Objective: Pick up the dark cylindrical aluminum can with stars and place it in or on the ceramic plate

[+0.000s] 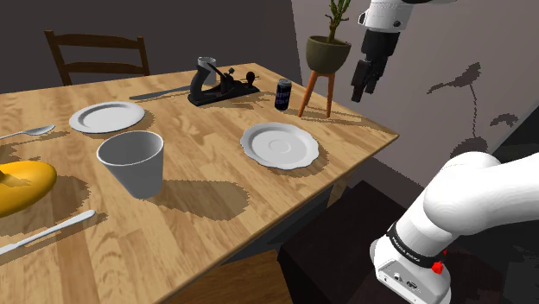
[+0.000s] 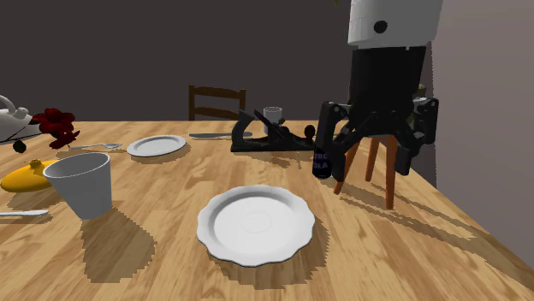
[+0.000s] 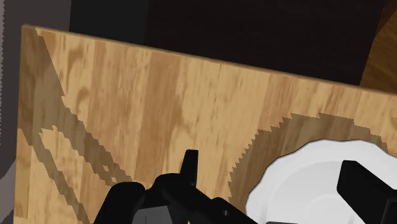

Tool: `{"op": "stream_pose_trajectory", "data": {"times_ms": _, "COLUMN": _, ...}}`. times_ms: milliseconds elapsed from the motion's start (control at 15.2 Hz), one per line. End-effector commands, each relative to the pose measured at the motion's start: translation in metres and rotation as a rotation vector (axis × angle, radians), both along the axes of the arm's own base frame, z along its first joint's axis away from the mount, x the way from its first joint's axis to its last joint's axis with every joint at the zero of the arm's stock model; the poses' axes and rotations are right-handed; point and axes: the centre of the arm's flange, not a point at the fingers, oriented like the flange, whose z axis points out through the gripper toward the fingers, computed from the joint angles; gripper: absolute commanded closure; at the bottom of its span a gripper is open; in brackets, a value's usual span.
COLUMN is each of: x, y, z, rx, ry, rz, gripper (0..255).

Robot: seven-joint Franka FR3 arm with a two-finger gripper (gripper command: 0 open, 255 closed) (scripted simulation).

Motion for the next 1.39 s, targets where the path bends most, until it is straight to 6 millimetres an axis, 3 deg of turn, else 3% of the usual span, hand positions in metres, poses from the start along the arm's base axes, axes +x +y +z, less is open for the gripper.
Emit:
{"op": "stream_pose_trajectory", "data": {"times_ms": 0, "x": 0.0, "y": 0.0, "z": 0.0, "rx": 0.0, "ry": 0.0, "rz": 0.0, "gripper": 0}}
{"op": "stream_pose_trajectory", "data": {"times_ms": 1320, "x": 0.25, "y": -0.021, "z": -0.052, "rx": 0.015, "ry": -0.052, "rz": -0.041, "gripper": 0}}
